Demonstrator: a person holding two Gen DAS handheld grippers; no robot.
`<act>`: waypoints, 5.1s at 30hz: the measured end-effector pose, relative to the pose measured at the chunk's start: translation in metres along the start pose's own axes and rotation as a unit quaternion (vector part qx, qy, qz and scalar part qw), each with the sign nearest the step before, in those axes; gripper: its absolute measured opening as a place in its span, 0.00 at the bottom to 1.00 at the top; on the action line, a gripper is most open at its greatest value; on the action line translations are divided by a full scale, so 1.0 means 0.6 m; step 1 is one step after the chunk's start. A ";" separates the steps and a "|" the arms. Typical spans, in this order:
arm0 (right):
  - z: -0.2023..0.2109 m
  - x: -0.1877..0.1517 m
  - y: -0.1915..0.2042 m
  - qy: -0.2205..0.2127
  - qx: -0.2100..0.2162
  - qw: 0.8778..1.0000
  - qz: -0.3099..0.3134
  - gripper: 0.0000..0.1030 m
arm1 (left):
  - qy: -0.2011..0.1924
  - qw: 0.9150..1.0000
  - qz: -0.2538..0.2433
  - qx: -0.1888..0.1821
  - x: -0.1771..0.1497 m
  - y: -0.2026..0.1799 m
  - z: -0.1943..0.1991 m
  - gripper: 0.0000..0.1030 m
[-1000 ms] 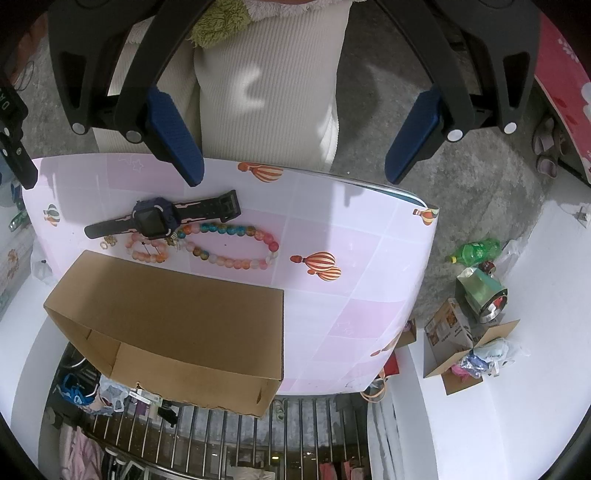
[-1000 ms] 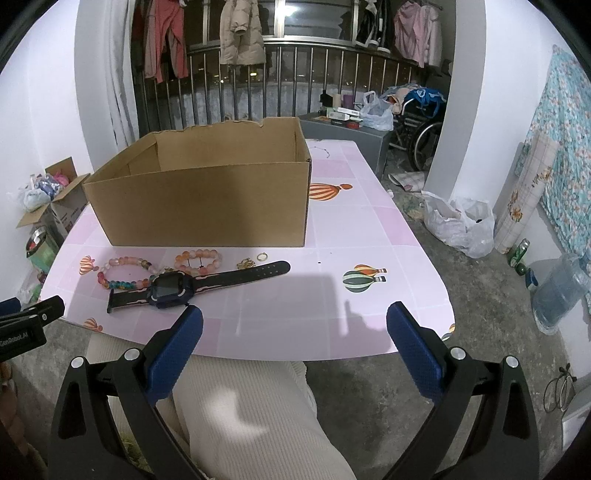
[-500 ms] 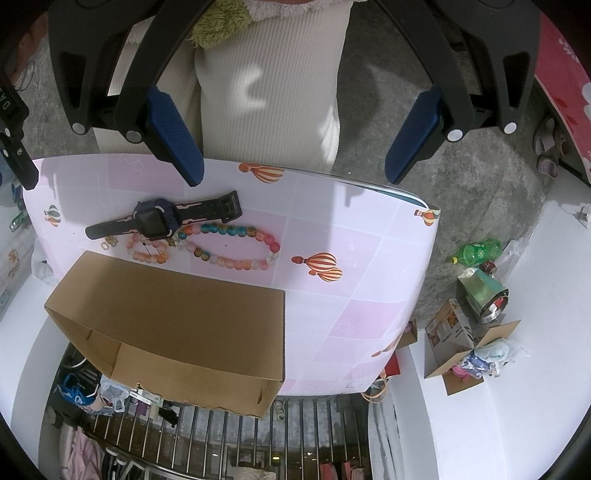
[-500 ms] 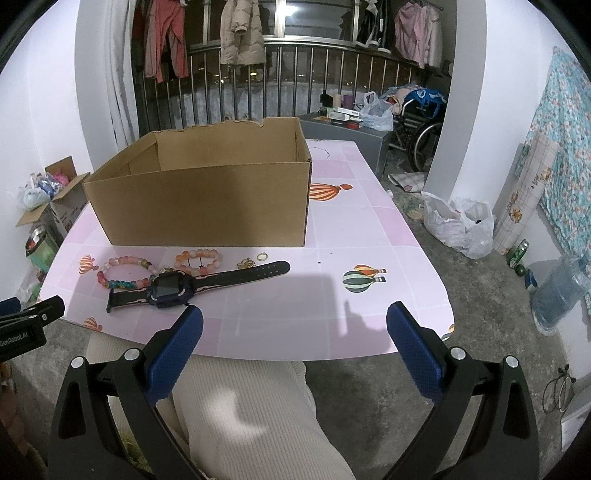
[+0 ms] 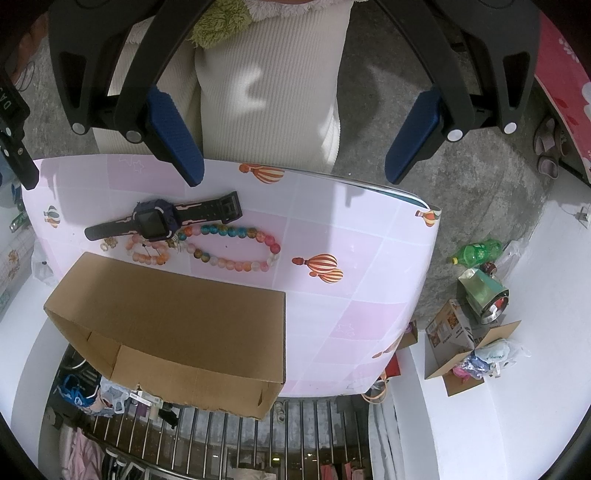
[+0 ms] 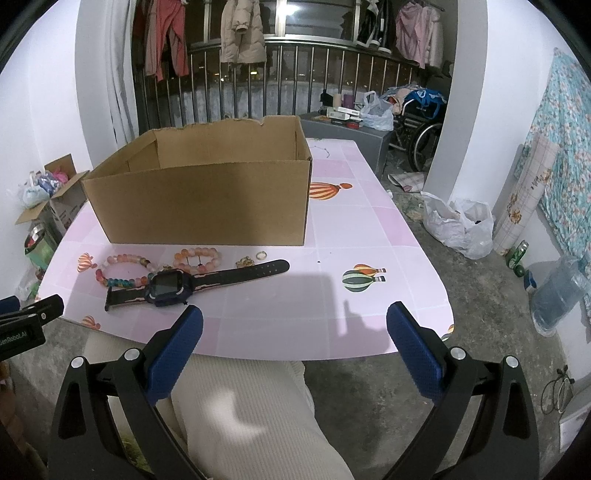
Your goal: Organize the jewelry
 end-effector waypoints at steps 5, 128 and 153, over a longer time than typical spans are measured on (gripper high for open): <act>-0.003 0.001 0.001 0.000 0.000 1.000 0.000 0.94 | 0.001 1.000 0.000 0.000 -0.001 0.000 0.000 0.92; -0.367 0.400 0.106 0.238 0.152 0.957 0.067 0.40 | 0.110 0.974 -0.196 -0.033 0.483 -0.236 -0.260 0.12; -0.059 0.136 0.092 0.061 0.284 0.953 0.090 0.44 | -0.080 0.991 -0.050 -0.098 0.217 0.019 0.005 0.74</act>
Point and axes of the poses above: each gripper's, at about its wrist camera, not at the fingertips, and z roughly against the way its jaws point, y to its left, x to its top, the point moved 7 cm from there along -z, roughly the way its jaws point, and after that the axes turned 6 degrees about y, right-handed, at the moved point
